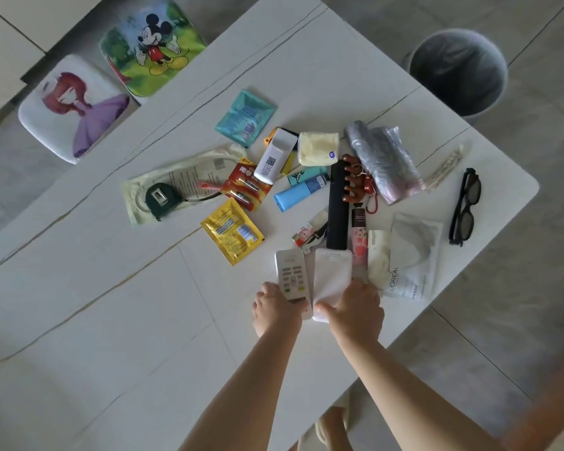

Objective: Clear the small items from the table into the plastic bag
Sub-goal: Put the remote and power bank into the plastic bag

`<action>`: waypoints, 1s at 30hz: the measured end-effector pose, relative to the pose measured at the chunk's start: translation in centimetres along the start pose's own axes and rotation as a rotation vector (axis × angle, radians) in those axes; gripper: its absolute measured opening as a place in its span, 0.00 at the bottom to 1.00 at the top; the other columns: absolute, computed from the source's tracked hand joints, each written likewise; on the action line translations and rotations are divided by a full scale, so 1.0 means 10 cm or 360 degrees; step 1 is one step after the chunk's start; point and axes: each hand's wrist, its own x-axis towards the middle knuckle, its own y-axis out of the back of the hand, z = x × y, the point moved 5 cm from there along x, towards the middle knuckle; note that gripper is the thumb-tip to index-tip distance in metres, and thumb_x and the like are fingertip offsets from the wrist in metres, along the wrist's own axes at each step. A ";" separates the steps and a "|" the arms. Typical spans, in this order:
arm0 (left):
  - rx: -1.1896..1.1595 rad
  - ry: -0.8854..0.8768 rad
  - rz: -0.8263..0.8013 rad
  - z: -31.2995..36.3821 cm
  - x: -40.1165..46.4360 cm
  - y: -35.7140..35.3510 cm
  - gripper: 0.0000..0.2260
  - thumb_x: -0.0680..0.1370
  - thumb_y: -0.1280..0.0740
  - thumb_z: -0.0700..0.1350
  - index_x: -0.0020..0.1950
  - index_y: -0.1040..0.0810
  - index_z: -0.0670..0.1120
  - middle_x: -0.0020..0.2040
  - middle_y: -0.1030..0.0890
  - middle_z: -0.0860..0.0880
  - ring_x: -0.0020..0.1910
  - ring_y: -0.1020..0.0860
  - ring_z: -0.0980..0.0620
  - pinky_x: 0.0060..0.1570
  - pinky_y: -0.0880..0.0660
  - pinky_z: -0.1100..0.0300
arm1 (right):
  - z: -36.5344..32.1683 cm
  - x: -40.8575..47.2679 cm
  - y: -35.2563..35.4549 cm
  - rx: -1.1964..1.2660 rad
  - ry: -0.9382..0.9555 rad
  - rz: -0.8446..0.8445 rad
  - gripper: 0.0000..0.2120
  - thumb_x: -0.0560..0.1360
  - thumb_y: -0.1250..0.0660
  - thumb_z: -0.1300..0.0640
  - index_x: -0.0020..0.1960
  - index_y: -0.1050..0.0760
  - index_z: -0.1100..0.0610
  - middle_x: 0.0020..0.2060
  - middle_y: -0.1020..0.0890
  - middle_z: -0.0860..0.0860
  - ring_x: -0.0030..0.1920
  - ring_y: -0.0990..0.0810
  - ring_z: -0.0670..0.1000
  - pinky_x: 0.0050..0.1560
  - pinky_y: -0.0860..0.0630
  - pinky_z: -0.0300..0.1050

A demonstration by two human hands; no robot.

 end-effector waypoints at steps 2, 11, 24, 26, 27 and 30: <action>0.0001 0.0009 -0.0046 -0.01 0.03 0.00 0.21 0.70 0.27 0.49 0.59 0.30 0.45 0.57 0.26 0.45 0.57 0.26 0.45 0.57 0.24 0.50 | 0.02 0.01 -0.06 0.0162 -0.0077 -0.0094 0.28 0.66 0.29 0.45 0.57 0.33 0.60 0.53 0.27 0.56 0.54 0.26 0.56 0.48 0.25 0.47; -0.0591 0.0030 -0.0213 0.00 -0.33 0.23 0.09 0.75 0.32 0.39 0.51 0.31 0.43 0.42 0.25 0.48 0.44 0.23 0.46 0.45 0.19 0.49 | 0.16 -0.27 0.12 0.1219 -0.0169 -0.0540 0.09 0.73 0.35 0.58 0.51 0.30 0.56 0.45 0.23 0.53 0.44 0.22 0.55 0.44 0.24 0.49; -0.0555 -0.0361 -0.0474 0.63 -1.51 0.68 0.17 0.78 0.35 0.50 0.64 0.27 0.44 0.53 0.19 0.42 0.36 0.16 0.46 0.33 0.19 0.58 | 0.95 -1.16 1.23 0.2000 -0.0597 -0.0188 0.06 0.75 0.36 0.57 0.44 0.24 0.60 0.31 0.21 0.54 0.26 0.23 0.48 0.28 0.25 0.40; -0.0512 -0.0407 -0.0558 0.74 -1.73 0.63 0.17 0.77 0.34 0.53 0.62 0.27 0.46 0.50 0.18 0.43 0.32 0.16 0.49 0.32 0.19 0.59 | 1.11 -1.28 1.39 0.2098 -0.0631 -0.0153 0.08 0.76 0.37 0.57 0.43 0.25 0.61 0.29 0.23 0.55 0.20 0.28 0.47 0.22 0.31 0.36; -0.0477 -0.0432 -0.0595 0.81 -1.85 0.60 0.17 0.77 0.35 0.54 0.61 0.26 0.46 0.48 0.18 0.44 0.30 0.17 0.51 0.31 0.19 0.60 | 1.21 -1.35 1.46 0.2175 -0.0652 -0.0144 0.10 0.77 0.39 0.56 0.41 0.25 0.61 0.27 0.23 0.56 0.18 0.31 0.46 0.20 0.35 0.34; -0.0317 -0.0588 -0.0675 1.00 -2.21 0.43 0.16 0.78 0.36 0.54 0.60 0.26 0.46 0.42 0.18 0.46 0.25 0.19 0.55 0.27 0.21 0.63 | 1.55 -1.55 1.63 0.2380 -0.0761 -0.0085 0.14 0.79 0.42 0.54 0.39 0.26 0.60 0.19 0.26 0.53 0.16 0.39 0.46 0.22 0.44 0.32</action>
